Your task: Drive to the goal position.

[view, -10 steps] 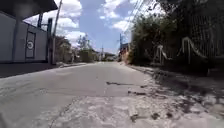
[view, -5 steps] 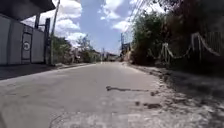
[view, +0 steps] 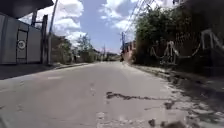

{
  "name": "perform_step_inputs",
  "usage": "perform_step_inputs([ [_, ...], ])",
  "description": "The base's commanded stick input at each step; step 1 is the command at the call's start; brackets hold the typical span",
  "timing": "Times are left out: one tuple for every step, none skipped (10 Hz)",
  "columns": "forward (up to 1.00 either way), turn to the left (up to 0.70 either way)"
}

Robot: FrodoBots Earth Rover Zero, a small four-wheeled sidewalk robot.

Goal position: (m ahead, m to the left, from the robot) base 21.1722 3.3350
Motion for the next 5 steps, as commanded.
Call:
perform_step_inputs([
  [1.0, 0.0],
  [1.0, 0.0],
  [1.0, 0.0],
  [1.0, 0.0],
  [1.0, 0.0],
])
